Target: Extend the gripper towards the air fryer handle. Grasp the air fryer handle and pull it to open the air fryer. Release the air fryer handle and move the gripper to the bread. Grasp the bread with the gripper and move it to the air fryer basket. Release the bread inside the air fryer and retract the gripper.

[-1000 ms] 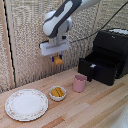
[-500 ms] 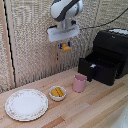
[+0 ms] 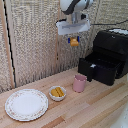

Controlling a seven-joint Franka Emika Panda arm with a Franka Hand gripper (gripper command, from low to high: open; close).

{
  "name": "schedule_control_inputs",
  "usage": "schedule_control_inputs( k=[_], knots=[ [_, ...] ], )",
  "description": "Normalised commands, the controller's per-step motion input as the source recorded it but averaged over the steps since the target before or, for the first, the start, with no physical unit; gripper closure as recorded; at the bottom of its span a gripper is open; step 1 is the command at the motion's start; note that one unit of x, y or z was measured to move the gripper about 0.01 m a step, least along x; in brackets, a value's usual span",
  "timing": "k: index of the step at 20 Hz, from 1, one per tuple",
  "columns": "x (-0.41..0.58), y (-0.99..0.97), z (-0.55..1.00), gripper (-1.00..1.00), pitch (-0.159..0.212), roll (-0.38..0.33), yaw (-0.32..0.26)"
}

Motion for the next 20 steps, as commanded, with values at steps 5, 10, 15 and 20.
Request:
schedule_control_inputs(
  k=[5,10,15,20],
  knots=[
    [0.000,-0.64,0.22,1.00,-0.078,0.000,-0.200],
    [-0.128,-0.73,0.14,1.00,-0.050,0.011,-0.157],
    [-0.363,-0.60,0.02,1.00,0.000,0.057,-0.182],
    [-0.343,-0.56,-0.03,1.00,0.008,0.091,-0.188]
  ],
)
